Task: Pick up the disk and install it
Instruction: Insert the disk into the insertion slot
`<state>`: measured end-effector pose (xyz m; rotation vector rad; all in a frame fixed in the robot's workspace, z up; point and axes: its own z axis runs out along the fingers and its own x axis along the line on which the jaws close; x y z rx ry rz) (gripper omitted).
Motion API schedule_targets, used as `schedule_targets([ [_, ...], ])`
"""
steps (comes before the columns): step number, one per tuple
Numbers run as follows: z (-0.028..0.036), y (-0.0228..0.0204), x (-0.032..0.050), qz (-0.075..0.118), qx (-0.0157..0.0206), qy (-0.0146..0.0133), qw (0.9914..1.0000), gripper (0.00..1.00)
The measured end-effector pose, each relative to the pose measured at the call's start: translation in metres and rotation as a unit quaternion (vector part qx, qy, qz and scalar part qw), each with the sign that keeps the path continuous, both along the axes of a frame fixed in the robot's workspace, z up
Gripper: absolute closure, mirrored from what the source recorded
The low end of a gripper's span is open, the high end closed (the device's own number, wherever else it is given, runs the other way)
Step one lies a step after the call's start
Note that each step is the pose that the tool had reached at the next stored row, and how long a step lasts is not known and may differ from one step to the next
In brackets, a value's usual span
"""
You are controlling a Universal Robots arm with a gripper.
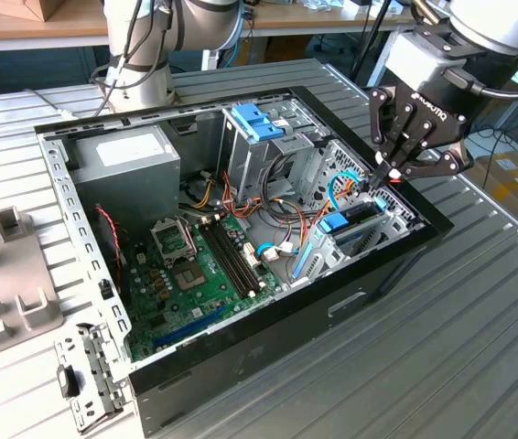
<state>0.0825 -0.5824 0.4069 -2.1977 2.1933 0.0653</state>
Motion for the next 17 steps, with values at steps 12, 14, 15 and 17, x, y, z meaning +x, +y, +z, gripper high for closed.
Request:
schedule_targets([
  [12,-0.0026,-0.0008,0.0153,0.000,0.0000,0.0000,1.00000,0.89],
  [14,-0.0029,-0.0008,0.0170,0.000,0.0000,0.0000,1.00000,0.89],
  [15,-0.0031,-0.0009,0.0177,0.000,0.0000,0.0000,1.00000,0.89],
  [17,-0.0033,-0.0010,0.0188,0.000,0.0000,0.0000,1.00000,0.89],
])
